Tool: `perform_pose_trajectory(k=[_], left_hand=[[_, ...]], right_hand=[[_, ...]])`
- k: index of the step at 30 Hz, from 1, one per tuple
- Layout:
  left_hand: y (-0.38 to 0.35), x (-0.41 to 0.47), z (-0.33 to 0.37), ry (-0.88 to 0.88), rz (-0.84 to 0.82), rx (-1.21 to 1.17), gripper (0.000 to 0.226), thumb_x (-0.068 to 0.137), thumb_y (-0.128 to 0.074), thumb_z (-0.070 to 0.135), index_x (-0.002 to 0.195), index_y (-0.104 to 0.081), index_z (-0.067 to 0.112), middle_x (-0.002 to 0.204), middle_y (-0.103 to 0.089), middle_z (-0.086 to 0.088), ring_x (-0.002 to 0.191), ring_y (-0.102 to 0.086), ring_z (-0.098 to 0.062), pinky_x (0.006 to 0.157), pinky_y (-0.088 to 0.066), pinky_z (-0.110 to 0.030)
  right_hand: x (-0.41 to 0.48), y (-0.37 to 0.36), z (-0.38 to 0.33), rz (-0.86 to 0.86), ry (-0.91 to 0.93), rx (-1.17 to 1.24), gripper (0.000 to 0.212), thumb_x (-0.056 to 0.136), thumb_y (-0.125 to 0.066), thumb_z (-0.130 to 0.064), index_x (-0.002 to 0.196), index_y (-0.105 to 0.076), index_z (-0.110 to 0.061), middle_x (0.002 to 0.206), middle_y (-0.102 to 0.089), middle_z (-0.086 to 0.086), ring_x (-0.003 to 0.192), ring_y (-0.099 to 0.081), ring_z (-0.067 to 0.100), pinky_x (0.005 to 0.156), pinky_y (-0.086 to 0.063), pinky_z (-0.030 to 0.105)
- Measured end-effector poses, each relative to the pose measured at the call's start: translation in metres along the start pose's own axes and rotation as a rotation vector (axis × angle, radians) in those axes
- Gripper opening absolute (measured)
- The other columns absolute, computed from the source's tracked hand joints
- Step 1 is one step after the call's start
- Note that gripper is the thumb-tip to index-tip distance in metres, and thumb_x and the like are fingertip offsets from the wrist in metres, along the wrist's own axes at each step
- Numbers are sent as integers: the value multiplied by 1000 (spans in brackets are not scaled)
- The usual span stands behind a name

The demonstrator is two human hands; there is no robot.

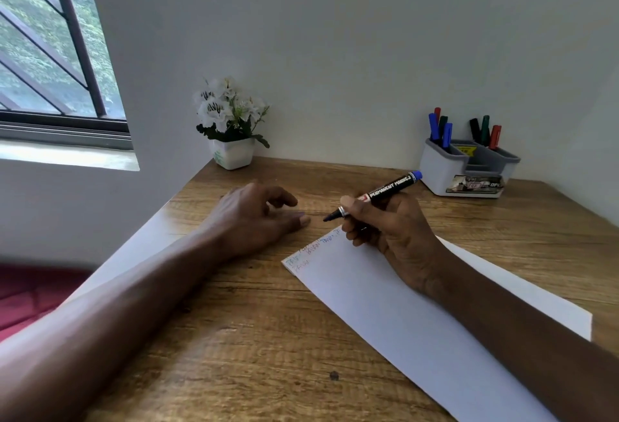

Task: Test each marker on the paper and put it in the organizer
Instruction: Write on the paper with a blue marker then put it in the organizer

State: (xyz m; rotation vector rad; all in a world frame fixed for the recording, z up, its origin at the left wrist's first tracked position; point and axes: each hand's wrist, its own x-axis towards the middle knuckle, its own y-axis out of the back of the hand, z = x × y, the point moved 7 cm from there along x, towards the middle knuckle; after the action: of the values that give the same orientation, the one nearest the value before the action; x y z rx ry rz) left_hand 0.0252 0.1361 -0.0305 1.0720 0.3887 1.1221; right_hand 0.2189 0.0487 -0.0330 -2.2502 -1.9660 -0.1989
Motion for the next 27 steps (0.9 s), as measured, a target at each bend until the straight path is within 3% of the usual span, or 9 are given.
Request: perform_pose_trajectory(k=[2,4,6,8,12,17,21,24,27], left_hand=[[0,-2,-7,60,-55,34,76,73,-55,90,133,-59,44,137,-53,7,125,-53,-15,105,-45,-45],[-2,-6,-12,97,-161,103,104,64,-38,101,148,-44,40,159,-35,3,145,-35,-20,121,-23,-56],[-10,-8,-13,97,-295,209,130,52,-26,105,160,-25,32,170,-13,2,155,-14,-19,125,-3,-59],[-17,-8,-14,100,-377,280,143,45,-23,107,163,-11,28,172,0,2,158,0,-16,125,3,-59],[-18,-6,-16,106,-396,286,148,42,-25,108,164,-7,25,172,3,2,157,1,-15,125,2,-58],[-21,-2,-19,93,-397,310,151,39,-22,110,163,-9,26,172,1,2,158,-2,-16,125,0,-60],[-19,-3,-16,82,-393,315,142,50,-29,107,163,-10,24,172,0,2,158,-3,-17,125,0,-59],[-19,-3,-16,78,-392,318,147,44,-27,108,163,-10,24,172,-1,2,157,-4,-16,125,-2,-59],[-19,-2,-17,83,-396,309,152,38,-24,109,163,-10,25,172,-1,2,157,-5,-16,125,-3,-59]], right_hand=[[-1,-1,-1,-6,24,-18,13,81,-79,-25,81,-72,-14,70,-70,14,62,-65,22,57,-52,29],[-2,-3,-2,-27,42,-57,8,90,-73,-16,87,-72,-9,69,-70,16,61,-65,24,56,-52,30],[-5,-8,-3,-62,59,-128,12,97,-64,-12,97,-71,-2,72,-71,17,63,-65,25,57,-53,30],[-9,-14,-5,-118,74,-197,16,100,-59,-11,99,-71,0,77,-73,18,67,-66,25,61,-53,30],[-15,-20,-9,-203,106,-292,19,102,-59,-13,101,-74,-2,87,-77,17,76,-70,26,67,-57,34],[-15,-22,-4,-235,1,-339,10,93,-70,-7,102,-71,-8,86,-79,12,78,-76,23,72,-62,33],[-15,-20,-2,-246,-53,-354,14,83,-81,-7,95,-74,-9,90,-79,12,85,-77,26,78,-62,37],[-16,-21,-2,-220,-33,-359,10,83,-81,-5,90,-73,-7,85,-78,13,77,-76,23,70,-61,32],[-17,-22,-3,-151,17,-408,7,85,-77,-7,84,-70,-5,68,-74,8,58,-67,16,53,-52,25]])
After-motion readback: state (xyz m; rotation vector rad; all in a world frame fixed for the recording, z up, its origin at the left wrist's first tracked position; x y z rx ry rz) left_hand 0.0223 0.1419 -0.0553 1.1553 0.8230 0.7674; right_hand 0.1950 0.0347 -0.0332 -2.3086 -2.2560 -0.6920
